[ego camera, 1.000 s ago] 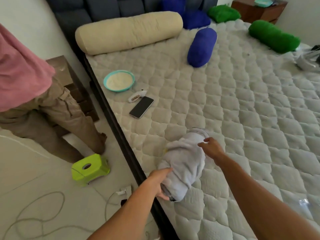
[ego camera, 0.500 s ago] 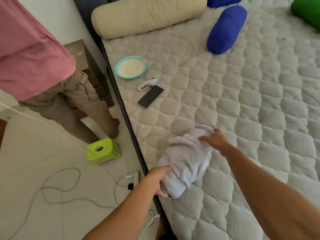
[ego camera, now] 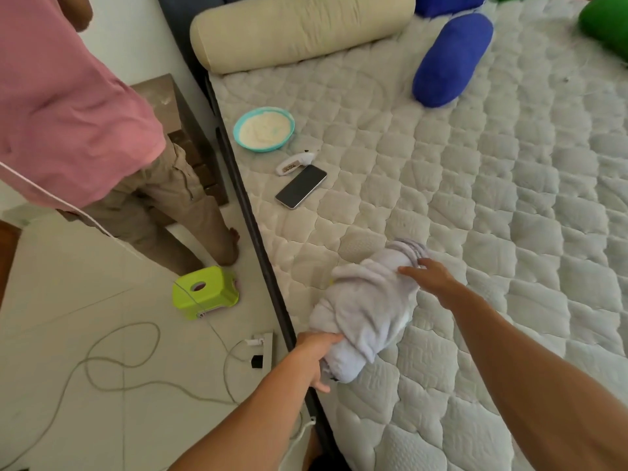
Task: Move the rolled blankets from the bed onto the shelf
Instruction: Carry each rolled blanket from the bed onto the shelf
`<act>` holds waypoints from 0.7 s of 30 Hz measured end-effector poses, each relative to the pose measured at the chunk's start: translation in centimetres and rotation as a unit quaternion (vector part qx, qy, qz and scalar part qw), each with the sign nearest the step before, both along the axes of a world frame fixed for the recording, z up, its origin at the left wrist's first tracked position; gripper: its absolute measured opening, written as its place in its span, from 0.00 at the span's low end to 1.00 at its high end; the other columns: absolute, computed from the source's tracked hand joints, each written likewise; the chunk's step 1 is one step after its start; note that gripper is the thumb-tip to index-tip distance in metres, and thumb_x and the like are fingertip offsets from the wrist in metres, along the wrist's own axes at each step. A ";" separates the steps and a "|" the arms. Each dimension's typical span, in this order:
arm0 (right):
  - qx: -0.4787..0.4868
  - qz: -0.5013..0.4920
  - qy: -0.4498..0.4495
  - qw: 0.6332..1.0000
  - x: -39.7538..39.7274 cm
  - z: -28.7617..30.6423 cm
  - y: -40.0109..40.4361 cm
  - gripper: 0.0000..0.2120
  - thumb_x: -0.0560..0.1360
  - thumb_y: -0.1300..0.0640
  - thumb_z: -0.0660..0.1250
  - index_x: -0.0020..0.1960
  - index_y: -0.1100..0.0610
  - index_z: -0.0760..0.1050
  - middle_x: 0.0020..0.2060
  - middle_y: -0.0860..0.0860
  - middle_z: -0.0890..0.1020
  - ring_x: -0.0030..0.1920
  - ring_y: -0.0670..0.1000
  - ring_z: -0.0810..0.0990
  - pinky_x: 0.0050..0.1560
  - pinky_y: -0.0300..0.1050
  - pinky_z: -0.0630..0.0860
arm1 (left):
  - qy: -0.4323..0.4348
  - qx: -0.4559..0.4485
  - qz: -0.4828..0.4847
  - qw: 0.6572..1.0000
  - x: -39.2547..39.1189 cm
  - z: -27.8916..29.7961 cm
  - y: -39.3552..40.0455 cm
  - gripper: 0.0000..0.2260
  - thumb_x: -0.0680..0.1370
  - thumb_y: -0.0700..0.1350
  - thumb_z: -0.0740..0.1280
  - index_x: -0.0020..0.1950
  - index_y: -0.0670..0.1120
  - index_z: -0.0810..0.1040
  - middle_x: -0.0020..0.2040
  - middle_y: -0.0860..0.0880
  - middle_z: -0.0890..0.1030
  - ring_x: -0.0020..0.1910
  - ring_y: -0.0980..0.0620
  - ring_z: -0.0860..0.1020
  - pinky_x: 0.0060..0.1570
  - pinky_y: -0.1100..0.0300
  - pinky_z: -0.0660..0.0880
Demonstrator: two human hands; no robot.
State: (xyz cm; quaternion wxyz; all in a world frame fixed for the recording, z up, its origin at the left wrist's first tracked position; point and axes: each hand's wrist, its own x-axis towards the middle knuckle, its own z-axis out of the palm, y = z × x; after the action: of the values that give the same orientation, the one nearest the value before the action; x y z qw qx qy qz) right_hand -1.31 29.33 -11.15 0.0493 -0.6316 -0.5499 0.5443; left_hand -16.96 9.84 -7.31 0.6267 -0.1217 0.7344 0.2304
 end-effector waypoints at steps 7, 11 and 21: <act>0.087 0.076 -0.064 0.991 -0.8 0.0 0.8 0.30 0.68 0.45 0.73 0.62 0.64 0.76 0.64 0.58 0.73 0.61 0.59 0.75 0.58 0.51 0.74 | -0.004 0.019 0.023 1.000 -0.3 -0.7 -0.4 0.31 0.73 0.45 0.73 0.72 0.42 0.64 0.70 0.40 0.70 0.65 0.41 0.72 0.63 0.38 0.71; 0.070 0.087 -0.050 0.992 -1.1 0.4 0.5 0.16 0.67 0.45 0.74 0.41 0.56 0.74 0.43 0.53 0.76 0.42 0.52 0.75 0.41 0.45 0.70 | 0.009 0.029 0.064 0.998 -0.7 -1.6 -0.9 0.31 0.72 0.42 0.74 0.71 0.44 0.64 0.67 0.40 0.72 0.51 0.43 0.74 0.54 0.42 0.75; 0.038 0.057 -0.066 0.995 -2.1 2.6 -5.8 0.40 0.68 0.40 0.72 0.71 0.63 0.65 0.66 0.61 0.74 0.63 0.62 0.75 0.61 0.55 0.72 | 0.134 0.064 0.113 0.982 -6.5 -2.1 -5.9 0.16 0.70 0.41 0.72 0.55 0.36 0.76 0.43 0.42 0.79 0.46 0.43 0.79 0.48 0.54 0.76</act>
State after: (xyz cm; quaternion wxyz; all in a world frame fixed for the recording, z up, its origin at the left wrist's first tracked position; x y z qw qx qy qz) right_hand -3.39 23.55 -8.57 0.0059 -0.6310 -0.6078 0.4821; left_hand -23.46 3.92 -9.36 0.4990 -0.1317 0.7768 0.3608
